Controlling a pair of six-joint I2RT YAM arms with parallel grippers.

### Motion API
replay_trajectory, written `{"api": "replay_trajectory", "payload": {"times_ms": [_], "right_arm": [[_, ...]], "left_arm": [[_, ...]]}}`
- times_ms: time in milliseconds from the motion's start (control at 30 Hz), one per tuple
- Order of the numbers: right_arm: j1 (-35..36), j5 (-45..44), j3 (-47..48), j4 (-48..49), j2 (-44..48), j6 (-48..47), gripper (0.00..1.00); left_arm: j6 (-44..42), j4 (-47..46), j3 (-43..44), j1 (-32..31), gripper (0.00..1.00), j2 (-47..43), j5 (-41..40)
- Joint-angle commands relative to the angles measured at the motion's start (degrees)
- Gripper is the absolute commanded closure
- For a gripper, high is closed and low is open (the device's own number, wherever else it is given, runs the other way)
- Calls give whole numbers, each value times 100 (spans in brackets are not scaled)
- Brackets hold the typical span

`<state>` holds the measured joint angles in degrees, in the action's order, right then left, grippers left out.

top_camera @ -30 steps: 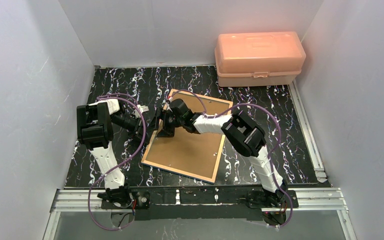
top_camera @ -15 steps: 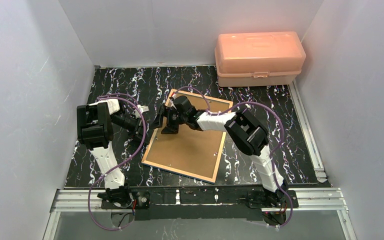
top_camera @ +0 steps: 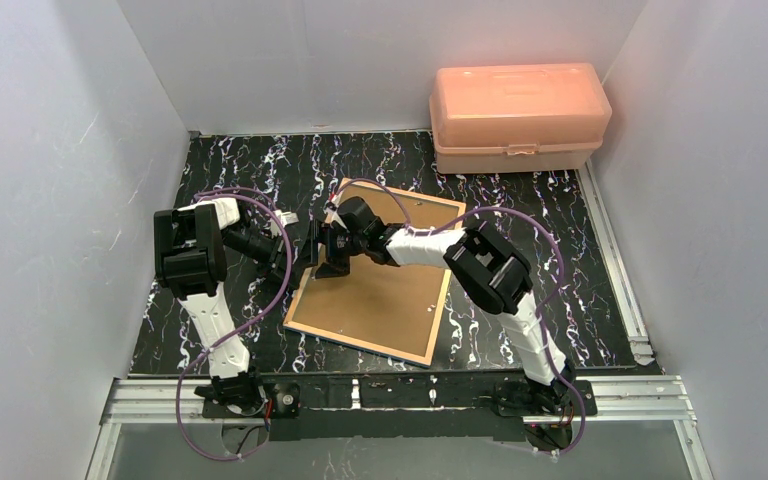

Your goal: Put the photo into the frame

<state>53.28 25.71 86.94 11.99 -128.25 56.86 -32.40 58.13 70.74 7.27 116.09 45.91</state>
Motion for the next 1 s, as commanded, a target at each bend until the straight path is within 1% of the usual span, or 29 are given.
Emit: {"api": "replay_trajectory", "payload": {"times_ms": [0, 167, 267, 367, 433, 767, 967], "right_arm": [[39, 303, 226, -157, -294, -71, 11], [39, 359, 309, -131, -374, -129, 11], [35, 440, 499, -253, -460, -347, 11], [32, 337, 740, -717, -516, -829, 11], [11, 221, 786, -855, -494, -998, 11], [-37, 520, 741, -563, -594, -1031, 11], [-38, 799, 929, -570, -728, -1199, 11]], "left_arm": [[-107, 93, 39, -59, 99, 80, 129], [-102, 93, 12, -59, 100, 64, 133], [-108, 94, 26, -59, 100, 72, 140], [-99, 96, 36, -59, 100, 72, 163], [-91, 93, 32, -60, 100, 70, 159], [-107, 111, 28, -59, 100, 76, 174], [-95, 111, 44, -60, 100, 111, 190]]}}
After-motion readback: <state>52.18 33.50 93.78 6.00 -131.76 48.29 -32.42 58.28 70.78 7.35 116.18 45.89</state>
